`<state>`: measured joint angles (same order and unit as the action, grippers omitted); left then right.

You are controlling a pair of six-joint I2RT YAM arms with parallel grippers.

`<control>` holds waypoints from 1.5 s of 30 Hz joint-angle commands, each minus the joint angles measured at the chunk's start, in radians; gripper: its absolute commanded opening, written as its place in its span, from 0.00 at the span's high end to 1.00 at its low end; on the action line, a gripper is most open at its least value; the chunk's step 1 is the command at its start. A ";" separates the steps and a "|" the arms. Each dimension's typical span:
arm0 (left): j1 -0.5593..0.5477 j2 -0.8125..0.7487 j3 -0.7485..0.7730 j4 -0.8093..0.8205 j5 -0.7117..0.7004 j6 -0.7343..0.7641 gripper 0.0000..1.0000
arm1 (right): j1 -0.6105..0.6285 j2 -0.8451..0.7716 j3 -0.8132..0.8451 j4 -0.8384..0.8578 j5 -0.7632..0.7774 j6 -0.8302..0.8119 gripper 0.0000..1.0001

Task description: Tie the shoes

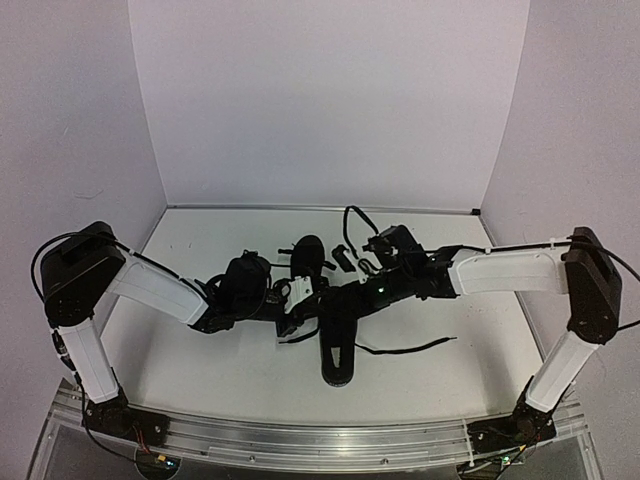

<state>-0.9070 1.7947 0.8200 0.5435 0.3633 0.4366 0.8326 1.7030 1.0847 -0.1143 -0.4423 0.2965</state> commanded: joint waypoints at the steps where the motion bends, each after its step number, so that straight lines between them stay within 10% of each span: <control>1: -0.001 -0.041 0.015 0.039 -0.003 -0.010 1.00 | -0.001 0.021 0.039 0.018 -0.018 0.004 0.65; 9: -0.001 -0.048 0.006 0.041 -0.003 -0.006 1.00 | -0.001 0.016 0.052 0.015 -0.014 0.000 1.00; 13: -0.001 -0.057 -0.003 0.038 -0.012 0.000 0.99 | -0.001 -0.018 0.047 0.012 0.006 0.003 1.00; 17: 0.002 -0.079 -0.022 0.013 -0.015 0.017 0.72 | 0.000 -0.074 0.040 0.003 0.034 0.006 1.00; 30: 0.002 -0.040 0.029 0.049 0.074 -0.032 0.35 | -0.001 -0.104 0.022 -0.022 0.028 -0.007 1.00; 45: -0.022 0.034 0.100 0.075 0.099 -0.048 0.50 | -0.001 -0.088 0.034 -0.059 0.036 -0.012 1.00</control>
<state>-0.9173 1.8012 0.8731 0.5851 0.4319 0.3921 0.8326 1.6245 1.1015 -0.1539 -0.4229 0.2998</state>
